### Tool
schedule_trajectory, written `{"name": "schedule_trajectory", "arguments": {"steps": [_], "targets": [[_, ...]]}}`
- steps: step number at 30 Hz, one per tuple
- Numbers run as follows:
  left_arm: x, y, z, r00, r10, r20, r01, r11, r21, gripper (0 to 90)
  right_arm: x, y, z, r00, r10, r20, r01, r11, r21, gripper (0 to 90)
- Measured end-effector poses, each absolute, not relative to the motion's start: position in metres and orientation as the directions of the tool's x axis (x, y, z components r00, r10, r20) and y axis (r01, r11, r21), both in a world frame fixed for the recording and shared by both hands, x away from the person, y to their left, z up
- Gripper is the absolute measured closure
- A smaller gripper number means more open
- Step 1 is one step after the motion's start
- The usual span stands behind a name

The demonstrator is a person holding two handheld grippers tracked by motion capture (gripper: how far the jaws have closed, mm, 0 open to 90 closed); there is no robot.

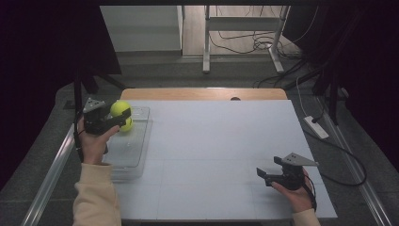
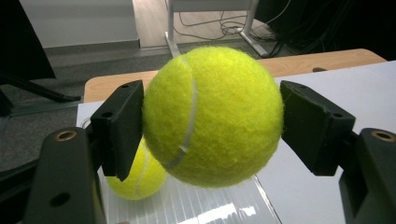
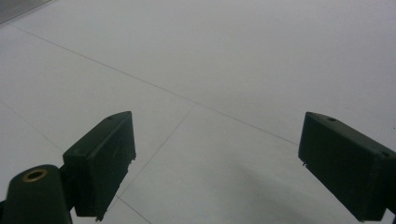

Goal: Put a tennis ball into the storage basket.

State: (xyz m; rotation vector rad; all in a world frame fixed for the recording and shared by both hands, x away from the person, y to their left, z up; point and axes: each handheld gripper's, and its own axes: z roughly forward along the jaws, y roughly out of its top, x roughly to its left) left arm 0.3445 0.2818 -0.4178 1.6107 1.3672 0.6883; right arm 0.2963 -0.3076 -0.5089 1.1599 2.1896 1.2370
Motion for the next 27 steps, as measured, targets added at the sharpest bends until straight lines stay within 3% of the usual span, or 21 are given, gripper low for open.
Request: {"name": "schedule_trajectory", "arguments": {"steps": [27], "targets": [[0.349, 0.295, -0.430, 0.168, 0.979, -0.118, 0.532, 0.010, 0.846, 27.2, 0.296, -0.307, -0.509, -0.594, 0.801, 0.074, 0.478, 0.278, 0.833, 10.8]]}}
